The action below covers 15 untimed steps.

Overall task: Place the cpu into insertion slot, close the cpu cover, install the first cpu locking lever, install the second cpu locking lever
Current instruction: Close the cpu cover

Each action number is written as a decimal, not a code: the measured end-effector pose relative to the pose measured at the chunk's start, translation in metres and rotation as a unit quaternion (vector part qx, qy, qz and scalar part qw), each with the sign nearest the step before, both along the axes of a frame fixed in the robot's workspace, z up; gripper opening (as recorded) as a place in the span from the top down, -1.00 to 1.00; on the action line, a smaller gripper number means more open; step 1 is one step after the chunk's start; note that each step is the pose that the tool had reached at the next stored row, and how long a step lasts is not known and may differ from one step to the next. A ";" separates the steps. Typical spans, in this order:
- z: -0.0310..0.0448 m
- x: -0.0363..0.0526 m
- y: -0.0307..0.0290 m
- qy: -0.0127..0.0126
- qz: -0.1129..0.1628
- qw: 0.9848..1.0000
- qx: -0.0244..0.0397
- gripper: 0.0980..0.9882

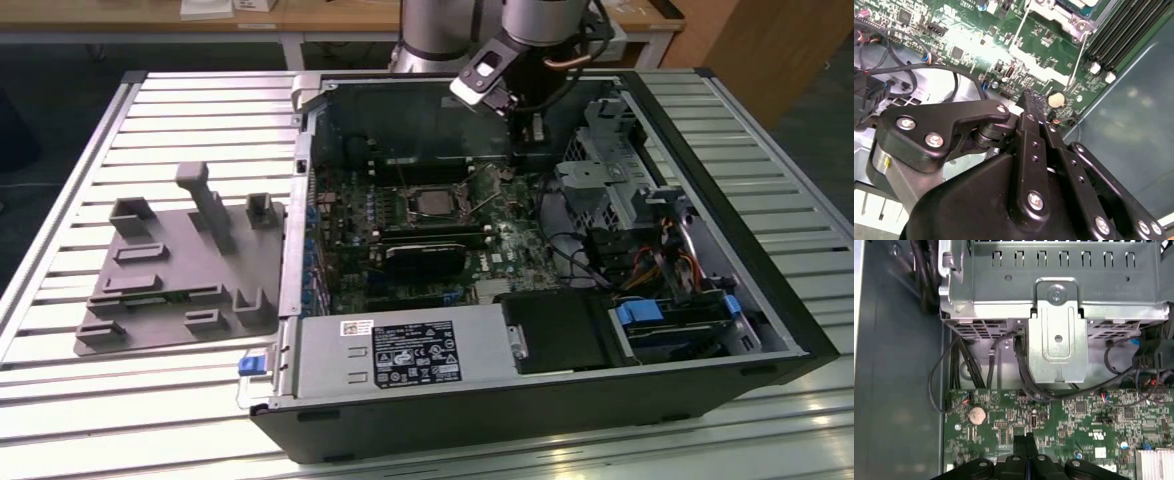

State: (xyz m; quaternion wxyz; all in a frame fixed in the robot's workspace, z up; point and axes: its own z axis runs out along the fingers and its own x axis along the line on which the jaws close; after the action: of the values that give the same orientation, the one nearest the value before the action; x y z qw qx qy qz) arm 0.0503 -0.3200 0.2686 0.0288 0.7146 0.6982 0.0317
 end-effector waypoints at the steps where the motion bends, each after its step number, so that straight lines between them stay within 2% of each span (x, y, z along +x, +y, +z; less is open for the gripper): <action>1: -0.0008 0.0008 0.0000 0.000 0.000 1.000 0.000 0.99; 15: -0.0211 0.0038 0.0000 0.008 0.000 1.000 0.000 0.99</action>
State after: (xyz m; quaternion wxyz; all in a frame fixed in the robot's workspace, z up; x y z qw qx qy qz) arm 0.0541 -0.3200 0.2475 0.0231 0.7150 0.6983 0.0256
